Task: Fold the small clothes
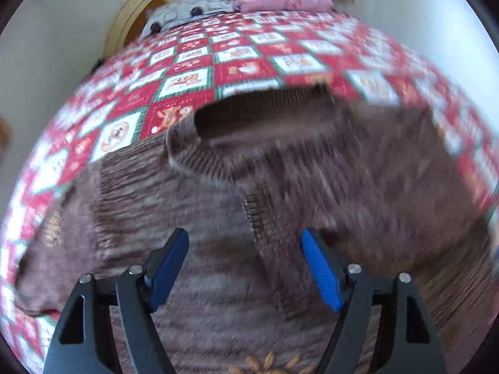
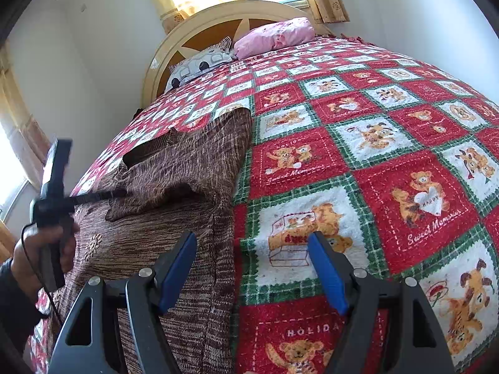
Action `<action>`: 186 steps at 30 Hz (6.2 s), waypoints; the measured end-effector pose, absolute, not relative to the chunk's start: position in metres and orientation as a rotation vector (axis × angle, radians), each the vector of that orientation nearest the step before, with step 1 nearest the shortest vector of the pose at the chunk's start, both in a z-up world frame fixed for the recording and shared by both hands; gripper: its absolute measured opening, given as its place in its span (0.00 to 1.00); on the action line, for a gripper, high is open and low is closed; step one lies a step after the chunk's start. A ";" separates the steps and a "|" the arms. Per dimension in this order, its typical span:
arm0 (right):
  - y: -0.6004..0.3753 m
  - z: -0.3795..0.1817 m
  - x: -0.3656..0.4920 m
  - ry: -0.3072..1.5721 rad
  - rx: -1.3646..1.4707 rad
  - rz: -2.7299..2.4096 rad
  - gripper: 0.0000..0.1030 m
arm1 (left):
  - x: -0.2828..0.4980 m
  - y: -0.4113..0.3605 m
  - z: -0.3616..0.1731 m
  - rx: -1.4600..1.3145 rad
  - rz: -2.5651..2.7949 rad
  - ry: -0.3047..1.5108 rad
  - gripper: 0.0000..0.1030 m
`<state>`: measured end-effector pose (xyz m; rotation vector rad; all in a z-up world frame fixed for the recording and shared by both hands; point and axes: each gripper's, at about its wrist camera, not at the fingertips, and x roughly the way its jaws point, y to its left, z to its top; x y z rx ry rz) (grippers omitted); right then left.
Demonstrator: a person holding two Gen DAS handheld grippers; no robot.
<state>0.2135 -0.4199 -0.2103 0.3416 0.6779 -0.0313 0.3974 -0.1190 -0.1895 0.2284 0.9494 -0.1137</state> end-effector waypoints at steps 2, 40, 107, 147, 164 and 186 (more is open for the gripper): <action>-0.419 -0.210 0.214 0.680 0.339 -0.032 0.72 | 0.385 -0.110 -0.187 0.234 -0.115 0.917 0.78; -0.265 -0.160 0.308 0.793 -0.016 0.072 0.72 | 0.314 0.033 -0.168 0.005 -0.080 0.858 1.00; -0.195 -0.218 0.334 0.780 0.040 0.143 0.72 | 0.399 0.013 -0.127 -0.197 -0.297 0.729 0.09; -0.116 -0.167 0.359 0.716 -0.217 0.164 0.72 | 0.369 0.106 -0.209 -0.037 0.135 0.834 0.93; -0.130 -0.179 0.442 0.847 -0.156 0.117 0.06 | 0.368 0.106 -0.208 -0.031 0.140 0.819 0.95; -0.108 -0.178 0.448 0.816 -0.329 0.120 0.05 | 0.367 0.107 -0.208 -0.055 0.139 0.814 0.95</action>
